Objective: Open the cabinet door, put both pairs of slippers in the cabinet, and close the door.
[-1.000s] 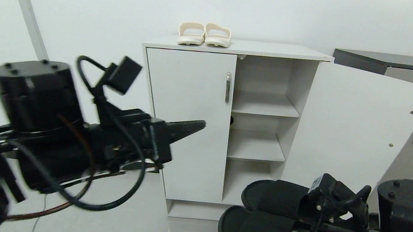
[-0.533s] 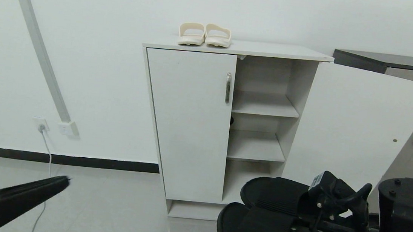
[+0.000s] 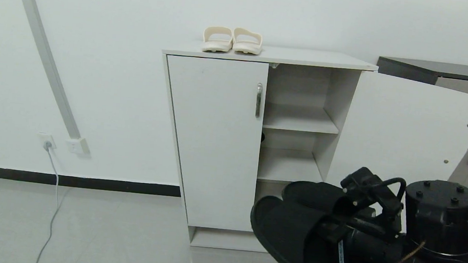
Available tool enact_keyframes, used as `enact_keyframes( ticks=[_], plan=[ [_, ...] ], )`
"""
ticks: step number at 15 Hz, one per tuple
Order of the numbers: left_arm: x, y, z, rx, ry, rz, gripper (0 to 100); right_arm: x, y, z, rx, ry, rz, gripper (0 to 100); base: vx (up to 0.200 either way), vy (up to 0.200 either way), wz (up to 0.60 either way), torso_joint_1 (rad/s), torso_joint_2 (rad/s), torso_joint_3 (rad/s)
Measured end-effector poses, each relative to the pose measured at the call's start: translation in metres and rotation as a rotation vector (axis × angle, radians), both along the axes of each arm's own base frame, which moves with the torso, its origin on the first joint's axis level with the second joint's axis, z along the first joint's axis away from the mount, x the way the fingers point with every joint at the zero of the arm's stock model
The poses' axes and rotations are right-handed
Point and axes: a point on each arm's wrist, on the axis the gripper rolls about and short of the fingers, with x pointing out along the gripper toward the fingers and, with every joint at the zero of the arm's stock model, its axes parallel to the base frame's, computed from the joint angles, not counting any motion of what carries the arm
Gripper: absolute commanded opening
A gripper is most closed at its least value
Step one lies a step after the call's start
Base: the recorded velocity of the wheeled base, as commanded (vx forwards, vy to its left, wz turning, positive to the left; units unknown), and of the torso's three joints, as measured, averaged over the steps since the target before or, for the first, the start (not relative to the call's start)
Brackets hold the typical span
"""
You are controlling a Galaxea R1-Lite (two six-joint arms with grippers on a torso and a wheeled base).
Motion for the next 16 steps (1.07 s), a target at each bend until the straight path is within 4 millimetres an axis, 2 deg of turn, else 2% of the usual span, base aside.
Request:
enact_keyframes(
  ticks=[2,4,7,10,13,14,16],
  plan=[
    [0.001,-0.001,-0.013,0.020,-0.075,0.048,0,0.007,0.005,0.000,0.012,0.011,-0.031,0,0.000,0.000,0.00,0.000,0.00,0.000],
    [-0.001,-0.001,-0.022,0.080,-0.090,0.014,0,0.012,0.009,-0.004,-0.003,0.013,-0.067,0,0.000,0.000,0.00,0.000,0.00,0.000],
    [-0.004,-0.002,-0.027,0.115,-0.119,-0.043,0,0.020,0.015,-0.009,-0.014,0.004,-0.111,0,0.000,0.000,0.00,0.000,0.00,0.000],
    [-0.004,0.001,-0.031,0.072,-0.083,0.074,0,0.024,0.018,-0.013,-0.019,-0.008,-0.139,0,0.000,0.000,0.00,0.000,0.00,0.000],
    [-0.005,-0.001,-0.032,0.101,-0.088,-0.016,0,0.029,0.023,-0.016,-0.035,-0.016,-0.194,0,0.000,0.000,0.00,0.000,0.00,0.000],
    [-0.005,-0.001,-0.032,0.097,-0.088,-0.020,0,0.031,0.027,-0.017,-0.025,-0.013,-0.236,0,0.000,0.000,0.00,0.000,0.00,0.000],
    [-0.005,-0.001,-0.032,0.097,-0.088,-0.021,0,0.031,0.048,-0.016,-0.008,-0.025,-0.356,0,0.000,0.000,0.00,0.000,0.00,0.000]
  ],
)
